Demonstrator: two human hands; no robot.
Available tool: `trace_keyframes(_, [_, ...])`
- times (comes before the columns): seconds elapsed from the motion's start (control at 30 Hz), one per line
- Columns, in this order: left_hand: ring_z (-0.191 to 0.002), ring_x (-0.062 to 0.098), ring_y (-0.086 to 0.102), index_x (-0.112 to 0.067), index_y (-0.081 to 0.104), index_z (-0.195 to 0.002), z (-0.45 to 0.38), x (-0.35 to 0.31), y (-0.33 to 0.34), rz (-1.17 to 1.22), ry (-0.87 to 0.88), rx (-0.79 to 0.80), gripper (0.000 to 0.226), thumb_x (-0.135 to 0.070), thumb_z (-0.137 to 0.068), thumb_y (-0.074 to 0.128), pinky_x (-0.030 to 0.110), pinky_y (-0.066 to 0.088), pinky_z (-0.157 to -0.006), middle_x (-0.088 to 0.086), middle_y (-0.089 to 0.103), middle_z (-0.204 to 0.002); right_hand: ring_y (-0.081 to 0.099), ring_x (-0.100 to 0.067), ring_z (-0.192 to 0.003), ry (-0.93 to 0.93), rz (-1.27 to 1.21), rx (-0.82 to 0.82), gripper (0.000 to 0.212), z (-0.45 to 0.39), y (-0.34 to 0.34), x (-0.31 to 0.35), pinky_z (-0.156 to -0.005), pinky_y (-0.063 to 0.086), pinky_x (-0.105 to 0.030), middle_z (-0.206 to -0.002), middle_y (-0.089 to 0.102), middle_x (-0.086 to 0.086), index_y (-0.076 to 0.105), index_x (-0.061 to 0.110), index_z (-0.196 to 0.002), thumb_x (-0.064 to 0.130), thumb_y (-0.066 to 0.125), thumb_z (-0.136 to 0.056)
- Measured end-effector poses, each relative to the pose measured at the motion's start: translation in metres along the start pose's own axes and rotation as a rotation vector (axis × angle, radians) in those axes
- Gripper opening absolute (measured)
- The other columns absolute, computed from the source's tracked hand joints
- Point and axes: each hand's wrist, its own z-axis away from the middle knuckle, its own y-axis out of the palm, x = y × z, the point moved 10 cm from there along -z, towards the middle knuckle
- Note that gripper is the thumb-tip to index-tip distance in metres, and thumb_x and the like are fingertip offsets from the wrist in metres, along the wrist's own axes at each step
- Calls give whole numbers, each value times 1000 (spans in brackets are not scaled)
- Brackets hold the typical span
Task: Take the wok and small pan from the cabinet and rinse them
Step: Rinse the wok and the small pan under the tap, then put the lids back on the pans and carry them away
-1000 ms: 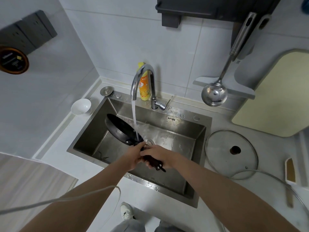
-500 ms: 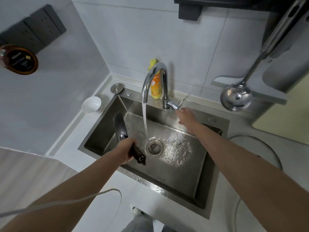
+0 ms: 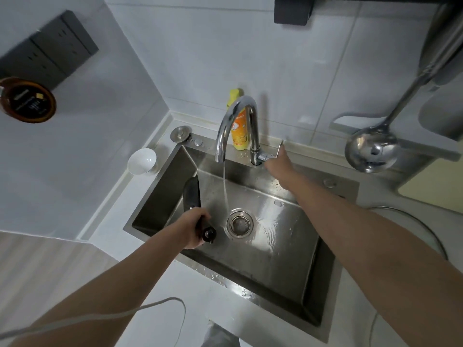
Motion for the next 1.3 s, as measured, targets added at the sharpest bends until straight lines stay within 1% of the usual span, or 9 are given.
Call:
trace_keyframes(0.17, [-84,25,59,-10,55,-100,-5,4,-4,-46,15,-46,21,-4,-81,56,29,50,-88,12,58,-91,55,-25,-121,9,92,-14,113,-30,-3,-31,-84,50,-33,-148,44,3,-21,59,-139,19,55,-64])
trace_keyframes(0.23, [-83,24,57,-9,52,-96,-2,6,-3,-86,32,-70,16,-2,-81,54,30,50,-91,11,56,-86,56,-22,-99,24,142,-41,96,67,-2,18,-70,43,-26,-129,55,-3,5,34,-156,19,59,-79])
trace_keyframes(0.33, [-84,26,59,-7,52,-97,1,12,0,-228,43,-89,19,-2,-79,54,34,50,-96,13,57,-88,44,-10,-71,66,290,34,42,126,9,7,-62,32,-17,-93,51,-4,44,0,-139,9,47,-98])
trace_keyframes(0.47, [-82,27,57,-9,54,-98,-1,18,6,-408,62,-73,31,-2,-68,53,35,52,-91,13,55,-89,49,-23,-91,99,362,35,37,168,-6,-30,-88,48,-35,-102,52,-11,57,-5,-129,14,42,-101])
trace_keyframes(0.67, [-87,26,59,-10,55,-90,7,28,33,-490,102,13,29,-5,-62,58,35,50,-94,12,57,-88,66,-27,-93,136,212,-251,25,219,-96,-73,-84,54,-39,-106,71,-15,72,4,-106,16,52,-95])
trace_keyframes(0.87, [-72,22,57,-10,55,-97,28,33,64,-538,72,125,24,-6,-74,60,22,48,-62,12,57,-86,57,-34,-108,149,509,-740,29,289,-238,-100,-87,46,-36,-118,57,-14,59,14,-117,27,58,-91])
trace_keyframes(0.97, [-61,18,55,-8,56,-87,41,37,79,-532,32,186,5,-9,-83,59,21,44,-48,8,57,-73,54,-39,-115,233,631,-699,45,293,-272,-134,-95,46,-41,-130,49,-22,53,16,-130,31,63,-89])
trace_keyframes(1.1, [-51,13,49,-10,53,-72,49,45,101,-568,-22,291,15,-15,-85,59,17,38,-48,3,53,-59,56,-34,-85,221,619,-593,42,278,-277,-161,-76,49,-37,-121,51,-25,55,13,-126,29,68,-89])
trace_keyframes(1.3, [-40,13,53,-8,55,-73,50,52,119,-542,-51,310,15,-14,-85,60,16,43,-37,3,55,-58,57,-41,-98,154,575,-592,34,266,-269,-158,-83,47,-40,-122,45,-22,53,5,-122,22,63,-94])
